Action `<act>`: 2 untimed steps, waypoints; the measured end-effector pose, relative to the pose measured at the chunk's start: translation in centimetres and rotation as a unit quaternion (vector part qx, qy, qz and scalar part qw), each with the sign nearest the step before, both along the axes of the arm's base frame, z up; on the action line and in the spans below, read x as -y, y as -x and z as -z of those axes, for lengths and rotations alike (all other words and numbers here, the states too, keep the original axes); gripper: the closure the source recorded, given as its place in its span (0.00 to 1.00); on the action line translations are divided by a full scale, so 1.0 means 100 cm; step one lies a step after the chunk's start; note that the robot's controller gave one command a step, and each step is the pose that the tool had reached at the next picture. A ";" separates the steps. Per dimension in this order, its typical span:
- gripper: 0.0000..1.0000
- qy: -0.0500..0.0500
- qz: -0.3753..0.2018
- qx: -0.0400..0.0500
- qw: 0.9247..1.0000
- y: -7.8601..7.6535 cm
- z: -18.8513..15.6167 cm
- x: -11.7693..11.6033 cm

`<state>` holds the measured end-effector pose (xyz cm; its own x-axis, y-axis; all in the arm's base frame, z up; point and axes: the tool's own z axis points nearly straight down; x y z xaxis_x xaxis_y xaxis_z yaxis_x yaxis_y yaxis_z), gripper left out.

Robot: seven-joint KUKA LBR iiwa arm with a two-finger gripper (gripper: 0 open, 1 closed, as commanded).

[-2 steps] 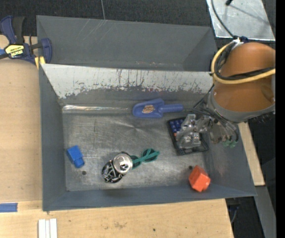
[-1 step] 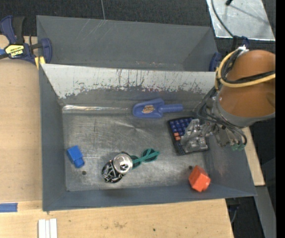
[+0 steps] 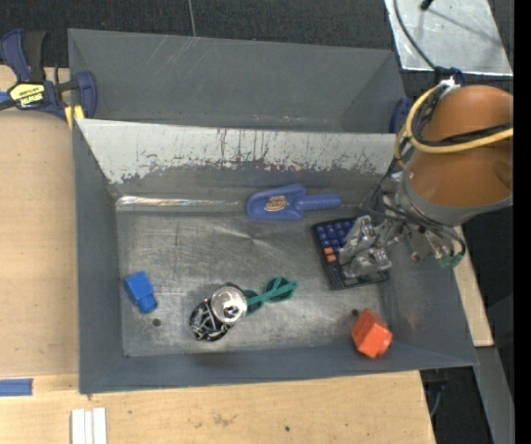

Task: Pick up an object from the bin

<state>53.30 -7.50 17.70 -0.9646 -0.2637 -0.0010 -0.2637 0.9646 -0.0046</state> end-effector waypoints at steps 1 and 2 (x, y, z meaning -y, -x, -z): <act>1.00 -0.002 0.022 0.000 1.000 -0.003 -0.003 -0.023; 1.00 -0.003 0.147 -0.003 0.989 -0.002 -0.041 -0.020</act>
Offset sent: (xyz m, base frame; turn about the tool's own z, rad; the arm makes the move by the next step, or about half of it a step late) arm 0.0021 -0.0042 0.2126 -0.0576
